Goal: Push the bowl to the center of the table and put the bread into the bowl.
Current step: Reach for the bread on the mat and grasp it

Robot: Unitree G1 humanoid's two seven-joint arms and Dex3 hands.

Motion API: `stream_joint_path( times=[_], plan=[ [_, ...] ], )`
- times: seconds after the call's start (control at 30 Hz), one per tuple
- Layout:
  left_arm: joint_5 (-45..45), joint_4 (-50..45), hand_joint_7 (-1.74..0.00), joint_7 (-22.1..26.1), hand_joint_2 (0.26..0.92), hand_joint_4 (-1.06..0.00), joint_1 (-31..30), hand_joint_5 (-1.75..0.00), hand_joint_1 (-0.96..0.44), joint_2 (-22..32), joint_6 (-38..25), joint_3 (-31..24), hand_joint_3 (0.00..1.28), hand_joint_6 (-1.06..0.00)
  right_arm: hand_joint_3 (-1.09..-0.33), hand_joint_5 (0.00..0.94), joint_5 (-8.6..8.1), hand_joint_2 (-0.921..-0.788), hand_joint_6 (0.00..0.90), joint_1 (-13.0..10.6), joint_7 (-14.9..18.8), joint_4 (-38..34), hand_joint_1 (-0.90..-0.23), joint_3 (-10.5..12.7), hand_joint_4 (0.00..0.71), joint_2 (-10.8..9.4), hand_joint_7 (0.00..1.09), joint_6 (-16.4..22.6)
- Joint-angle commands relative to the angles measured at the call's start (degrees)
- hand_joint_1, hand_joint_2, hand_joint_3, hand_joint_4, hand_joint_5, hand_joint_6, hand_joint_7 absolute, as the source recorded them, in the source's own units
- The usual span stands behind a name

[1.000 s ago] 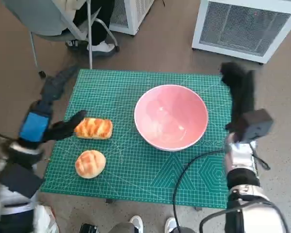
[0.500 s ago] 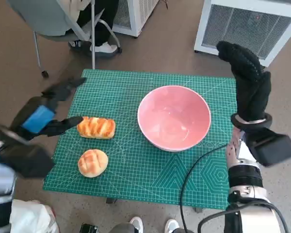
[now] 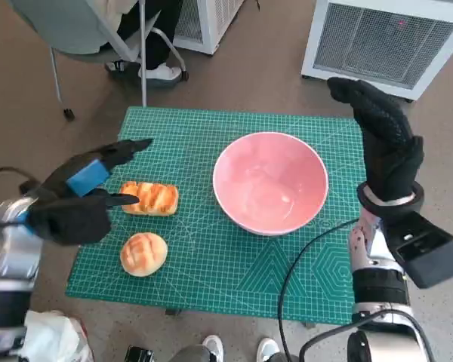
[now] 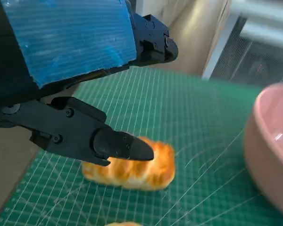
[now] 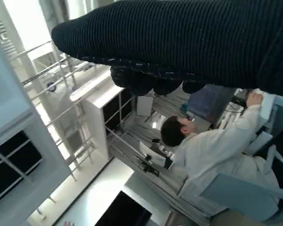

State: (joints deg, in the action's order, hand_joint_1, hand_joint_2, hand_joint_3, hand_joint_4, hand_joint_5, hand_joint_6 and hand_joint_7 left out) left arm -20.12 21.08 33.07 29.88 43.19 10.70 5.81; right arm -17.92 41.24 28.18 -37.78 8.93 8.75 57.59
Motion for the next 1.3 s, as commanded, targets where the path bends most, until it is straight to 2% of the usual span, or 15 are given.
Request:
stream_joint_path(
  times=[0.03, 0.37, 0.83, 1.1, 1.3],
  plan=[
    [-2.0, 4.0, 0.00, 0.1, 0.801, -0.09, 3.2, 0.00, -0.10, -0.3, 0.5, 2.7, 0.00, -0.24, -0.839, 0.003, -0.65, -0.921, 0.322, -1.5, 0.9, 0.2, -0.629, 0.0, 0.408, 0.3, 0.29, -0.4],
    [-5.2, 11.3, 0.00, -0.7, 0.798, -0.08, 7.6, 0.00, -0.08, -2.2, 0.2, 7.0, 0.00, -0.22, -0.835, 0.002, -0.50, -0.921, 0.327, -1.2, 1.0, -0.2, -0.643, 0.2, 0.409, 0.3, 0.28, 0.1],
    [-11.2, 23.0, 0.00, -2.2, 0.781, -0.08, 13.1, 0.00, -0.12, -5.9, -1.9, 13.8, 0.00, -0.20, -0.835, 0.001, -0.51, -0.921, 0.327, -1.0, 1.2, -1.3, -0.643, 0.3, 0.410, 0.2, 0.26, 0.5],
    [-15.4, 28.7, -0.01, -5.2, 0.782, -0.13, 14.6, -0.02, -0.17, -7.8, -1.2, 18.0, 0.00, -0.22, -0.828, 0.001, -0.19, -0.921, 0.324, -1.2, 0.9, -1.4, -0.640, 0.3, 0.410, -0.1, 0.25, 0.6],
    [-16.9, 31.4, -0.01, -5.8, 0.789, -0.18, 15.2, -0.02, -0.26, -8.7, -0.7, 20.0, 0.00, -0.23, -0.826, 0.001, 0.33, -0.921, 0.323, -1.4, 0.2, -1.2, -0.637, 0.3, 0.410, -0.3, 0.24, 0.6]
  ],
)
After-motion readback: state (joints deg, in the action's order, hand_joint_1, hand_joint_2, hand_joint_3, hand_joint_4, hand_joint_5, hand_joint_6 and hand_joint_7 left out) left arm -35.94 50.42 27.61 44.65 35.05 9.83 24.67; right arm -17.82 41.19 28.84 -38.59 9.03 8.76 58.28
